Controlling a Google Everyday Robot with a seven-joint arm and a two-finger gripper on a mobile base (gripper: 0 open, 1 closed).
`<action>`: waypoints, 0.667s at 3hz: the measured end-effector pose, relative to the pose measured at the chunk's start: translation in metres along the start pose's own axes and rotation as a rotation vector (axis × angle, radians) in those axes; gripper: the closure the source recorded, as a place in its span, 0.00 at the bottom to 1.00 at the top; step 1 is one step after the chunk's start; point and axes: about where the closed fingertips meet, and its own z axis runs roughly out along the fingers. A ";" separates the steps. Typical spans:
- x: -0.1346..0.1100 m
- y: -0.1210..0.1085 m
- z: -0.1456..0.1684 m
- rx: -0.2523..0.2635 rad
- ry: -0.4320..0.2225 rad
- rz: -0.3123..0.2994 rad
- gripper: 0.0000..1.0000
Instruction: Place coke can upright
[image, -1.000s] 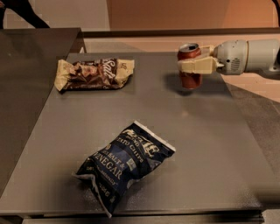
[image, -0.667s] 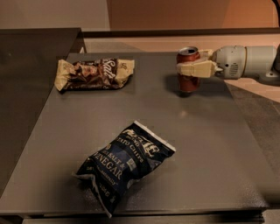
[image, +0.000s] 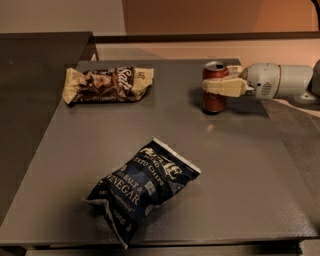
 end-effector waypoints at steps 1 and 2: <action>0.008 0.002 -0.001 -0.006 -0.018 0.001 0.15; 0.007 0.002 0.002 -0.011 -0.017 0.001 0.00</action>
Offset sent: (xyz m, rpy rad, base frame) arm -0.0028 -0.0010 -0.0065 0.0165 -0.0034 0.0032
